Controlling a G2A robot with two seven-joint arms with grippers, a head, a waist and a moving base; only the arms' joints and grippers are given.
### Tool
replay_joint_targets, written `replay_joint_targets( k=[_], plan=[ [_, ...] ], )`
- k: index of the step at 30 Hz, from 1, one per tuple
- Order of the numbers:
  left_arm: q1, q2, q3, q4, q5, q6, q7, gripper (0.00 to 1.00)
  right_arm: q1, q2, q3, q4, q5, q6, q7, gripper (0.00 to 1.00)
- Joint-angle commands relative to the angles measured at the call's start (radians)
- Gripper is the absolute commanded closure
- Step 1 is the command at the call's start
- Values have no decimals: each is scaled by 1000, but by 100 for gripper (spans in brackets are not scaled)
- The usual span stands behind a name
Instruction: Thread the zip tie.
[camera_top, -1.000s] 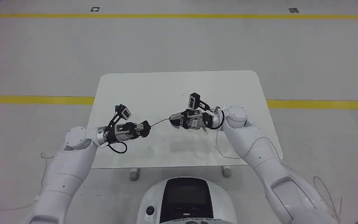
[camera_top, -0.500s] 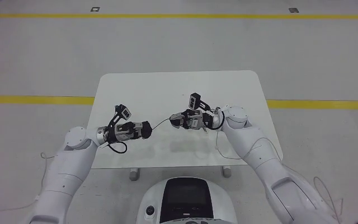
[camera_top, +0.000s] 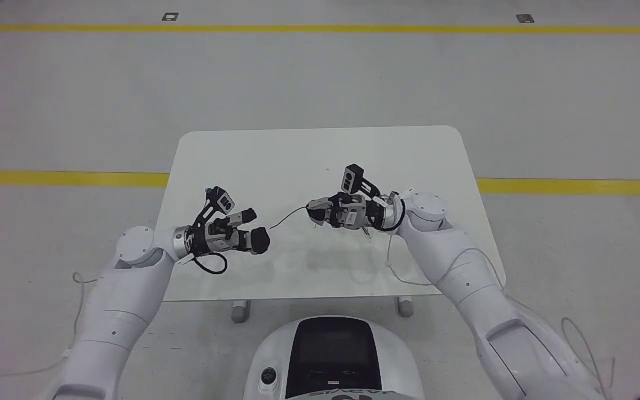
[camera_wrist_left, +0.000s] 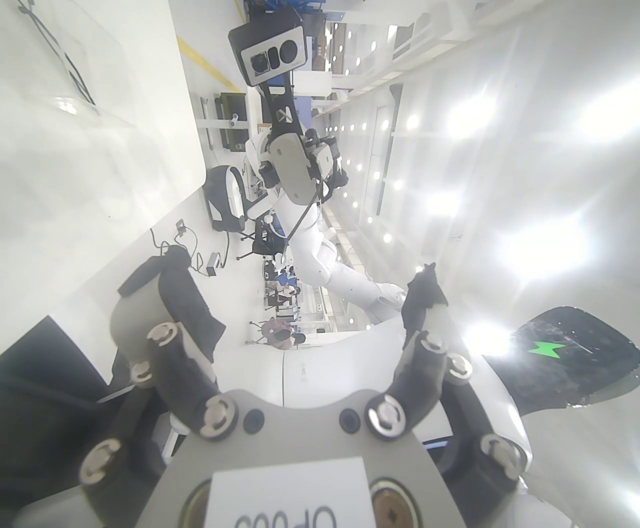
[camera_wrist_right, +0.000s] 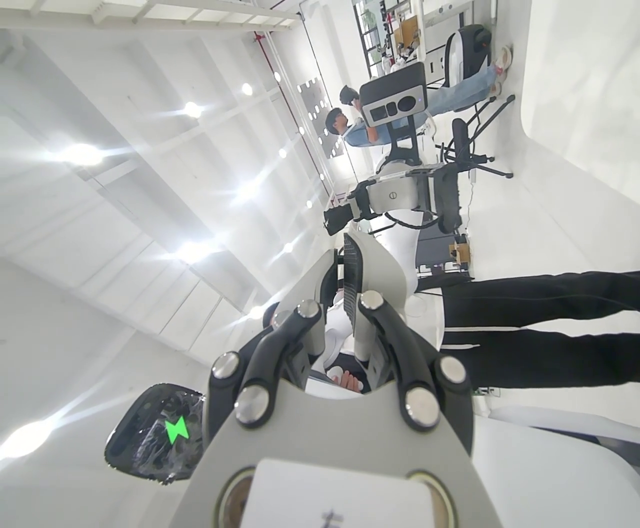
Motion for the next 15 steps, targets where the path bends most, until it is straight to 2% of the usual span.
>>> replay_joint_targets(
  k=[1, 5, 7, 10, 15],
  plan=[
    [0, 0, 0, 0, 0, 0, 0, 0, 0, 0, 0, 0, 0, 0, 0, 100],
    [0, 0, 0, 0, 0, 0, 0, 0, -3, 0, 1, -2, 3, -1, -6, 100],
    [7, -2, 11, -14, 4, 1, 34, 0, -23, -2, 3, -32, 25, -18, -29, 100],
    [14, -8, 27, -25, -56, -6, 39, 0, -44, -5, 1, -63, 45, -40, -55, 100],
    [-6, -18, 60, -8, -114, -15, 42, 0, -62, -14, -21, -76, 65, -75, -88, 100]
  ],
)
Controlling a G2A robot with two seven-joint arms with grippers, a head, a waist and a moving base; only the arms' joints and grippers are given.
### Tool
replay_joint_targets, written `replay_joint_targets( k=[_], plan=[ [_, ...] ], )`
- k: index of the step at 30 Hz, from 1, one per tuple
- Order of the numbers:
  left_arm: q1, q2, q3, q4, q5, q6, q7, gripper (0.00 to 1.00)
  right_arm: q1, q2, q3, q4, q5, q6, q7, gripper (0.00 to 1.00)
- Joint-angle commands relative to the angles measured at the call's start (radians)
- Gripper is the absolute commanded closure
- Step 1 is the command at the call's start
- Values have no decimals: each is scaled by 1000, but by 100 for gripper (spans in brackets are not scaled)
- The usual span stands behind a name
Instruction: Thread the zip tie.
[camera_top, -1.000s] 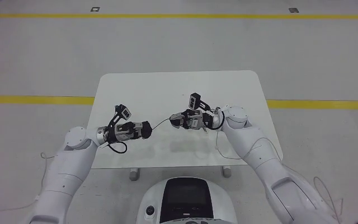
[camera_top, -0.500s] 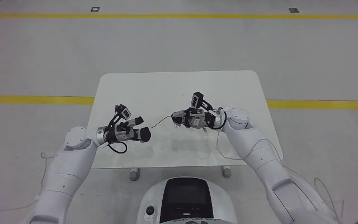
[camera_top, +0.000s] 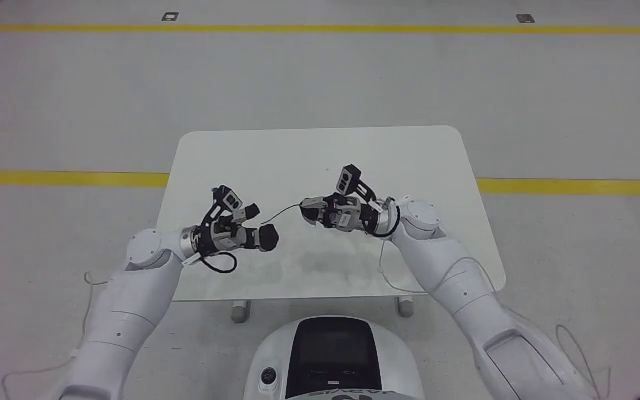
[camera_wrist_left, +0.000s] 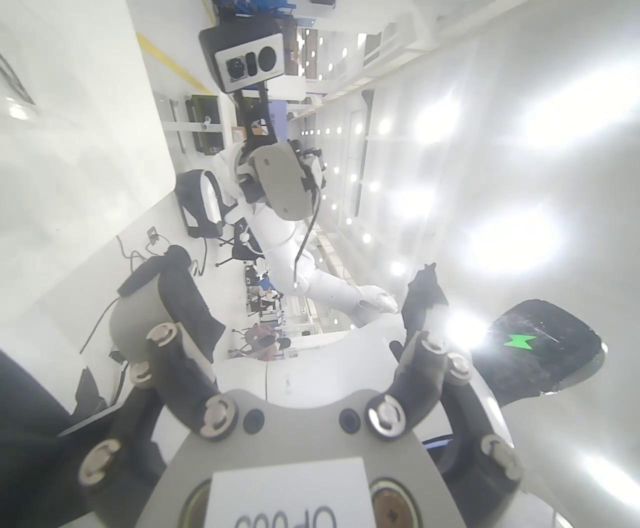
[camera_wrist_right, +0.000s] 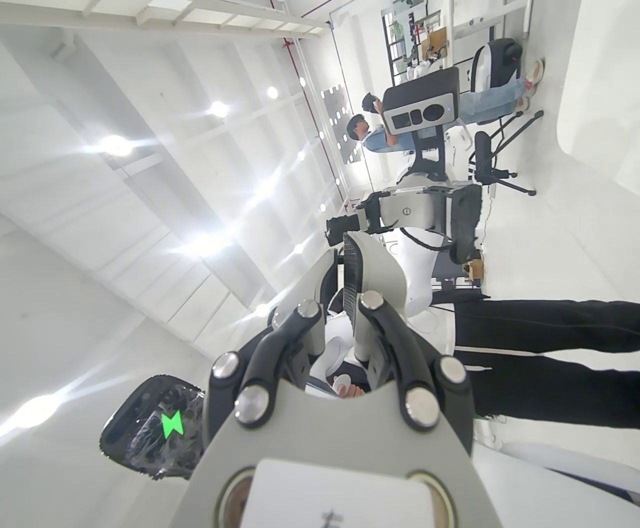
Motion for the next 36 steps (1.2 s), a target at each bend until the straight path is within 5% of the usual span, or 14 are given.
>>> replay_joint_targets(
  k=[1, 9, 15, 28, 36],
  plan=[
    [-12, -4, 13, 7, -16, -5, 5, 0, -3, -3, -9, 3, 1, -12, -13, 100],
    [-15, -6, 23, -1, -13, -13, 26, 0, -13, -4, -5, -7, 2, -45, -47, 100],
    [-3, -6, 31, -28, -19, -10, 53, 0, -42, -3, -15, -61, -5, -30, -61, 100],
    [3, -1, 35, -43, -21, -17, 53, 0, -42, 0, -32, -60, -42, -13, -77, 100],
    [-2, 1, 41, -39, -13, -23, 54, 51, -32, 6, -36, -65, -96, -2, -83, 100]
  ],
)
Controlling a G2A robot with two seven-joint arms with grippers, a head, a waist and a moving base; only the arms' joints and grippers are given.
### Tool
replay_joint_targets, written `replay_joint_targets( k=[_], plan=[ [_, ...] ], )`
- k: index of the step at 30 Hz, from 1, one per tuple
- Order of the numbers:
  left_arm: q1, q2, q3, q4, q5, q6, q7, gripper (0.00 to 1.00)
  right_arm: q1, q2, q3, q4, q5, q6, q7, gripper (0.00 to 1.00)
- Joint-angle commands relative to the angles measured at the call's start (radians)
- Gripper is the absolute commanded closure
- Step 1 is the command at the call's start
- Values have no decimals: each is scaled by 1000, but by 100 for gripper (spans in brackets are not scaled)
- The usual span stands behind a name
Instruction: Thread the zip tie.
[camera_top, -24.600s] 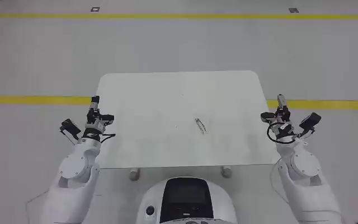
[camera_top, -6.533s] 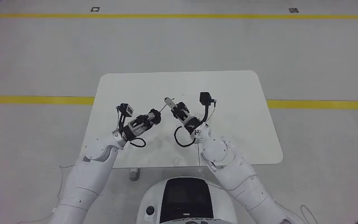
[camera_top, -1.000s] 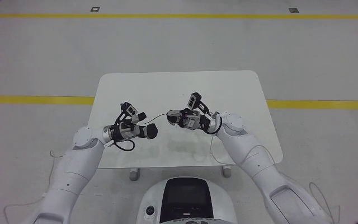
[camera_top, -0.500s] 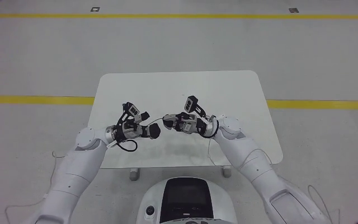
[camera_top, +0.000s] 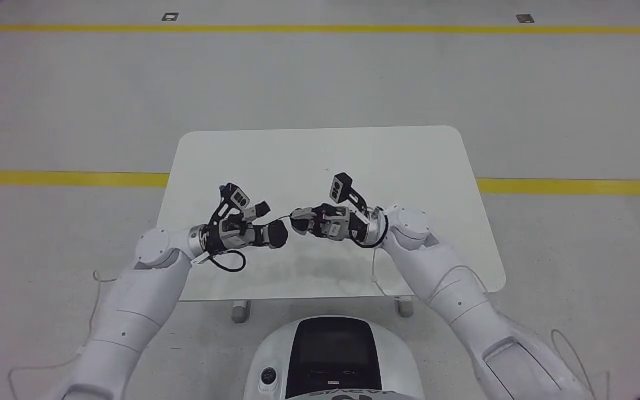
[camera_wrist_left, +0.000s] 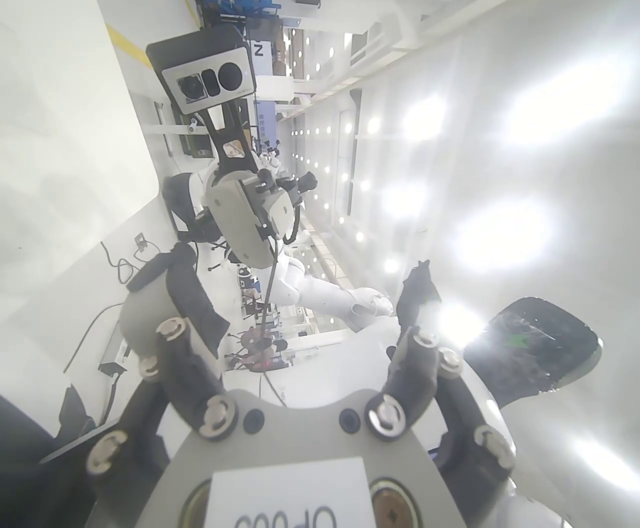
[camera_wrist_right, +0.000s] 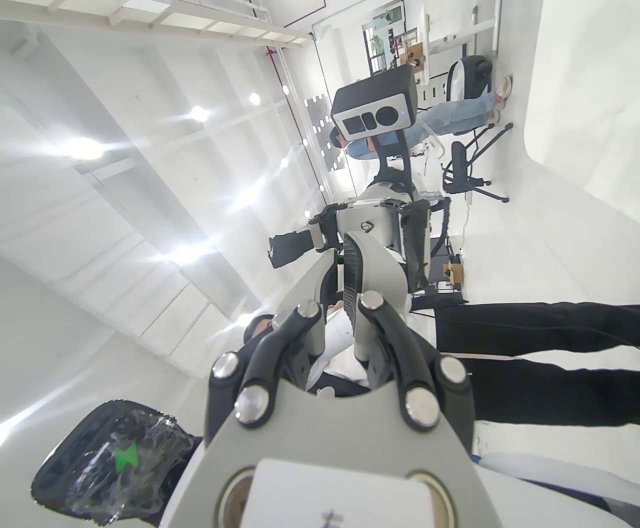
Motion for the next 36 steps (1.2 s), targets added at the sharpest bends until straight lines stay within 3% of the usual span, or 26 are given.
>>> replay_joint_targets(
  k=[1, 16, 19, 25, 36],
  plan=[
    [-2, 1, 1, 2, 3, -1, 1, 52, 2, 3, 1, -3, -15, 3, -1, 100],
    [-24, 1, 20, 31, 3, -1, 5, 68, -1, 14, 5, -25, -44, 19, 5, 100],
    [-28, 1, 25, 36, 1, -1, 5, 78, -2, 15, 5, -28, -44, 21, 7, 100],
    [-34, 1, 33, 42, -1, -3, 3, 85, -5, 16, 3, -35, -40, 16, 3, 100],
    [-39, 2, 42, 49, -2, -5, 2, 88, -9, 17, -5, -52, -33, 15, -2, 100]
  ],
)
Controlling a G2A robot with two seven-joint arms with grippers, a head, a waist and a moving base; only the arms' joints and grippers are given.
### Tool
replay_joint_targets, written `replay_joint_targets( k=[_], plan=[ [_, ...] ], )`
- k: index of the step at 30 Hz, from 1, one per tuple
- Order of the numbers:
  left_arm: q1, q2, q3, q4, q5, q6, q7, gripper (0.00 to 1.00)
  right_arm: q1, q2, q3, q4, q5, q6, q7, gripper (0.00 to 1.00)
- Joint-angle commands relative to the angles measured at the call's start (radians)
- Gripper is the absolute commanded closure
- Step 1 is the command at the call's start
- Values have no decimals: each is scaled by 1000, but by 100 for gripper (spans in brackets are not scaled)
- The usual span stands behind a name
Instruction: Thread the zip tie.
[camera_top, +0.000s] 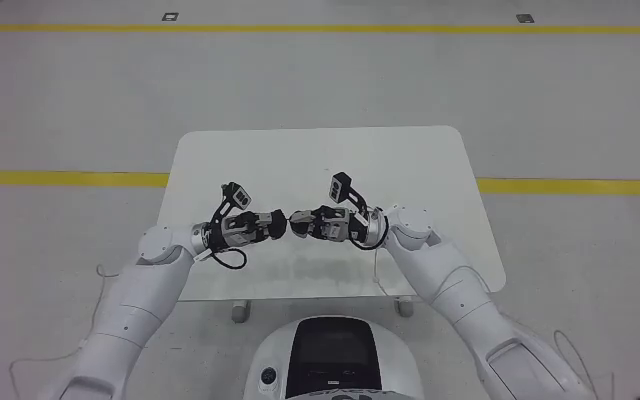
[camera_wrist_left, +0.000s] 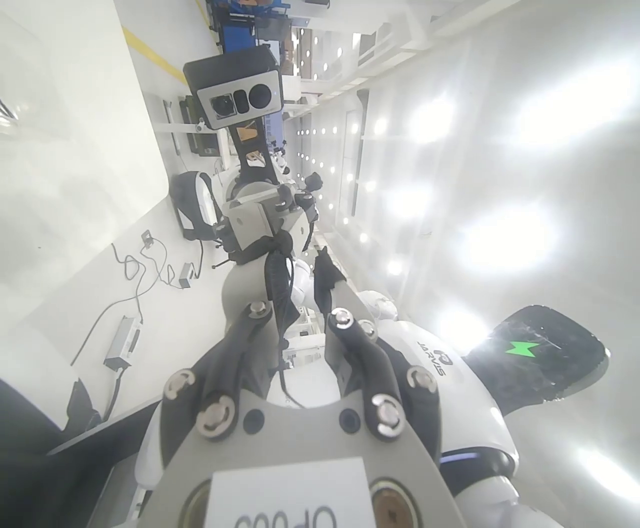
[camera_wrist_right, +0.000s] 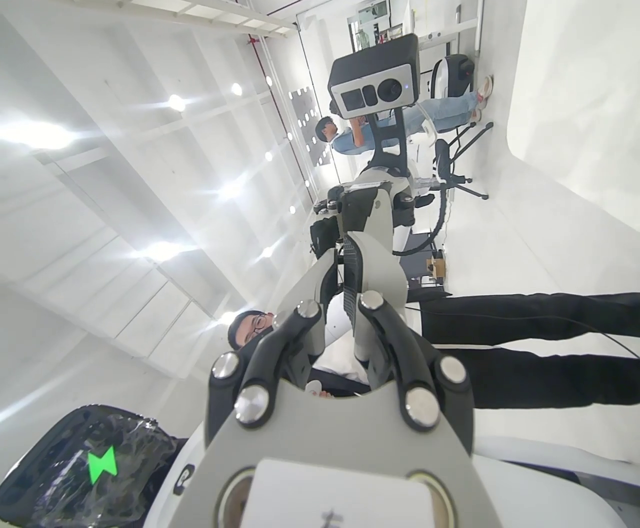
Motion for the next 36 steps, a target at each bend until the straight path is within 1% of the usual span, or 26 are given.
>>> replay_joint_targets(
  k=[1, 4, 6, 10, 11, 12, 19, 22, 24, 26, 29, 36],
  plan=[
    [0, 0, 1, 1, 0, 0, -1, 89, -2, 1, -1, -5, 0, 1, -1, 100],
    [0, 1, 2, 2, -1, -1, 0, 93, -6, 2, -2, -15, -2, 2, -3, 100],
    [1, 2, 2, 2, -1, -1, 1, 99, -9, 3, -3, -21, -3, 3, -4, 100],
    [3, 3, 3, 2, 0, -1, -1, 100, -14, 5, -3, -32, -4, 6, -5, 100],
    [3, 4, 3, 2, 0, -2, -2, 100, -16, 5, -2, -34, -2, 6, -7, 73],
    [3, 4, 3, 2, 0, -2, -3, 100, -18, 6, 0, -36, -1, 6, -10, 0],
    [11, 10, -8, -8, 2, -25, -23, 100, -40, 20, 46, -66, 6, -8, -28, 0],
    [17, 12, -17, -14, -7, -53, -37, 100, -60, 26, 84, -81, 41, -34, -58, 0],
    [21, 14, -26, -24, -18, -81, -51, 100, -72, 29, 100, -83, 55, -42, -80, 0],
    [24, 15, -38, -33, -25, -82, -62, 100, -79, 30, 104, -81, 60, -48, -91, 0],
    [31, 15, -66, -64, -32, -82, -78, 100, -82, 30, 105, -73, 62, -52, -103, 0],
    [33, 15, -69, -66, -32, -82, -78, 100, -82, 30, 105, -73, 62, -52, -103, 0]
  ],
)
